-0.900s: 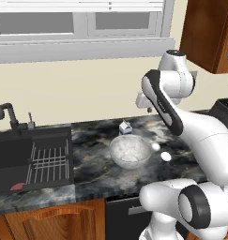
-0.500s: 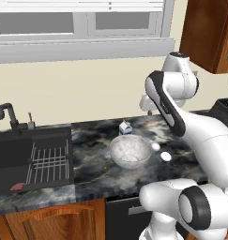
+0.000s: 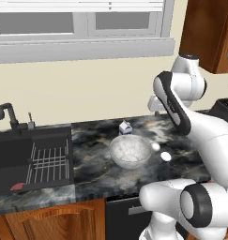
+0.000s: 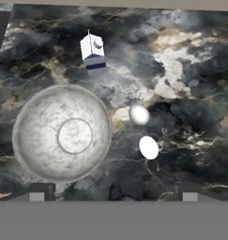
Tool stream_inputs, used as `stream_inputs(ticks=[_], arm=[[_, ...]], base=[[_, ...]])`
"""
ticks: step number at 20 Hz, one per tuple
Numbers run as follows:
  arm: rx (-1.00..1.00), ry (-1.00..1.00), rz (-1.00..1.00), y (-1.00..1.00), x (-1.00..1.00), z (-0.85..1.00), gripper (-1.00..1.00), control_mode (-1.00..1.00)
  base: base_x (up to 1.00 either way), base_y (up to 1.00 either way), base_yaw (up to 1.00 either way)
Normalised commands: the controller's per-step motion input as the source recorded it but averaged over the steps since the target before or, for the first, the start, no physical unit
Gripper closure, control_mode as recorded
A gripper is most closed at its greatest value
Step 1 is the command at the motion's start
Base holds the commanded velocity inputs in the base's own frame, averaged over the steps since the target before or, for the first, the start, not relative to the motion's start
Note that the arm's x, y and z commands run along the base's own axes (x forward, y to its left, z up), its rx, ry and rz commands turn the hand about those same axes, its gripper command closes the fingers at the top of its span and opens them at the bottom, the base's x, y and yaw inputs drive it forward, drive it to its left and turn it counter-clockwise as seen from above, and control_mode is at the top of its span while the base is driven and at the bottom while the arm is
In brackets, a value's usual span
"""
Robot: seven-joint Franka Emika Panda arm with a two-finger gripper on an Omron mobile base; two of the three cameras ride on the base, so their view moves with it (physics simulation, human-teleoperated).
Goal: Gather the eggs and milk located in the vicinity of the sink area and place them right next to the bowl.
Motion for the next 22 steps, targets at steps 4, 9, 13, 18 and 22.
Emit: stream_inputs(ticks=[4,9,13,18,22], arm=[[0.00,-0.11,-0.01,0.75,0.50,-0.34,-1.00,-1.00],[0.00,-0.01,-0.01,0.72,0.61,-0.42,-1.00,-1.00],[0.00,0.00,-0.02,0.08,0.49,-0.27,-1.00,-1.00],[0.00,0.01,-0.01,-0.07,0.25,-0.06,-1.00,-1.00],[0.00,0.07,0.00,-0.07,0.23,-0.02,-1.00,-1.00]], base=[[0.00,0.00,0.00],[0.00,0.00,0.00],[0.00,0.00,0.00],[0.00,0.00,0.00],[0.00,0.00,0.00]])
